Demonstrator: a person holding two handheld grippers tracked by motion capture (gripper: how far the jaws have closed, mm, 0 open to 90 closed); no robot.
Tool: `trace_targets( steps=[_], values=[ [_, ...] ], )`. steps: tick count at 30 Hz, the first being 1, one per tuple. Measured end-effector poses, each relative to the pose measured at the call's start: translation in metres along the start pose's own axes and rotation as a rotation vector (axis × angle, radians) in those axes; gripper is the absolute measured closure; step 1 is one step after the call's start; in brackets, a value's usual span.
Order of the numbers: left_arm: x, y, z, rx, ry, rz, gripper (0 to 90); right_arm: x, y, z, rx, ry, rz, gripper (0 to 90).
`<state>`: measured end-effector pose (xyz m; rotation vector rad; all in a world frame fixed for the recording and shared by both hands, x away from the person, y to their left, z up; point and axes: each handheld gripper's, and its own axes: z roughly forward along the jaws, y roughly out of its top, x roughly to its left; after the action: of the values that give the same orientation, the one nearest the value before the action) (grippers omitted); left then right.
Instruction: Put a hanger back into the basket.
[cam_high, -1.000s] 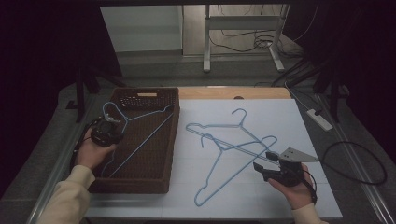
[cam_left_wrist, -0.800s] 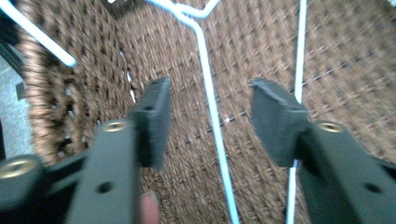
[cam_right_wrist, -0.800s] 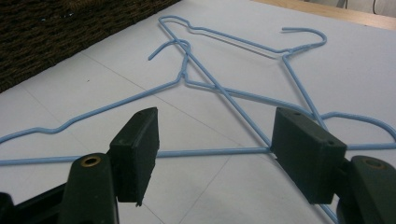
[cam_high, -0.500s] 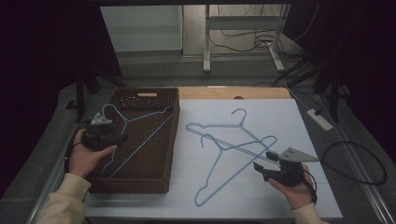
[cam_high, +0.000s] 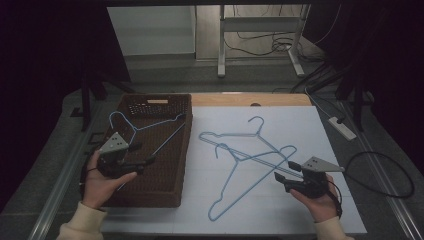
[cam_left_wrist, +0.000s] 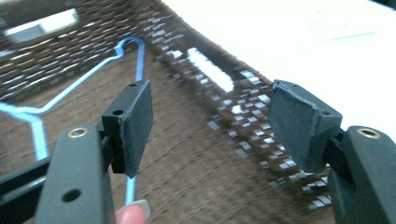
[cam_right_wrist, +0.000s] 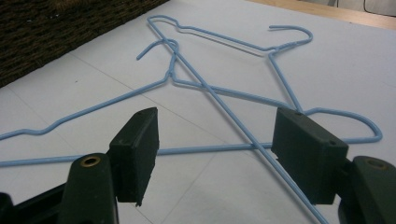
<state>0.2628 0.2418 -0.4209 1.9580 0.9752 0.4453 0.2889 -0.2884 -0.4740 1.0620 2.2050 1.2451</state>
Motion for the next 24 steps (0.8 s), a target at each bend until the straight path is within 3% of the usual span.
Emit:
trace_targets(
  steps=[9,18,21,24],
  values=[
    [-0.024,-0.001,0.001,-0.064,-0.086,0.010,31.6,-0.004,-0.002,-0.004,0.007,-0.024,0.000,32.6],
    [-0.029,-0.007,0.008,-0.063,-0.093,0.003,31.4,-0.006,-0.002,-0.006,0.003,-0.011,-0.016,32.6],
    [-0.029,-0.010,0.008,-0.080,-0.100,-0.027,31.0,-0.008,-0.003,-0.009,-0.007,-0.004,-0.016,32.6],
    [-0.031,-0.011,0.006,-0.086,-0.092,-0.032,30.3,-0.009,-0.003,-0.010,-0.012,-0.002,-0.017,32.6]
  ],
)
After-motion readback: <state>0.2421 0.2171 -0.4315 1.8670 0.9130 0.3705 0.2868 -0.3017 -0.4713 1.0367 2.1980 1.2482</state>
